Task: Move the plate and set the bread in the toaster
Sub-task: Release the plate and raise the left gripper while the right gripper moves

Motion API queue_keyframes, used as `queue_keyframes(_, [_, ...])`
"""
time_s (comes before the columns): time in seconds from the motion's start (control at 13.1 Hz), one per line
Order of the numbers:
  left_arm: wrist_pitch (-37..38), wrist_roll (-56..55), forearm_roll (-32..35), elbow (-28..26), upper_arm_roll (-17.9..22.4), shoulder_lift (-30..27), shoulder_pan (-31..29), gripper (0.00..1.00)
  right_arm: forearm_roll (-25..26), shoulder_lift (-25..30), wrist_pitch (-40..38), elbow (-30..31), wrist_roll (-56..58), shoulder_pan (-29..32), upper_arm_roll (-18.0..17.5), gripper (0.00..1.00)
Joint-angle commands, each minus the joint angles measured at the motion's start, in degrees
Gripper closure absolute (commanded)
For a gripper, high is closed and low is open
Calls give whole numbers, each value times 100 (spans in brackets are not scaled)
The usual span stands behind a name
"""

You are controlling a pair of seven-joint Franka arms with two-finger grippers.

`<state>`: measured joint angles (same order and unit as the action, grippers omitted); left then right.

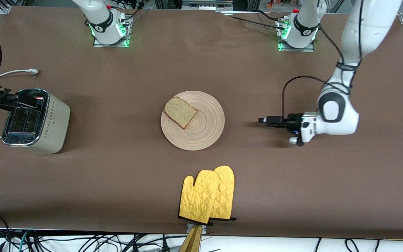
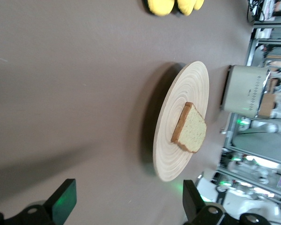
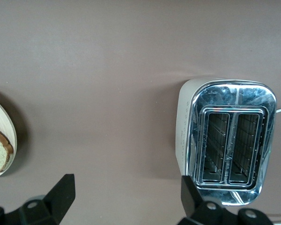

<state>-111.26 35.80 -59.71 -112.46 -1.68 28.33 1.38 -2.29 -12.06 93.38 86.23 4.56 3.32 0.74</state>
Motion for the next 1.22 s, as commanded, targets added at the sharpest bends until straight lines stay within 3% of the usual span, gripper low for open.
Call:
queue_keyframes(0.0, [-53,-520,1141,-251,-69,-827,-208,0,-34,-130,-57,-27,36,63,5,0])
queue_keyframes(0.38, [358,-1784,3803,206,-148,-1793,-305,0,-517,-200,-215,34,-313,81,-13,0])
queue_keyframes(0.69, [1869,-2639,5423,1180,-218,-2147,-305,0,-623,-420,-232,43,-1719,-454,-48,0])
queue_keyframes(0.92, [2686,-3129,5918,1997,-236,-2165,-305,0,-641,-613,-259,262,-2361,-1033,-57,0])
queue_keyframes(1.15, [2890,-3554,6209,2281,-306,-2331,-297,0,-1280,-893,117,614,-3721,-1623,-57,0])
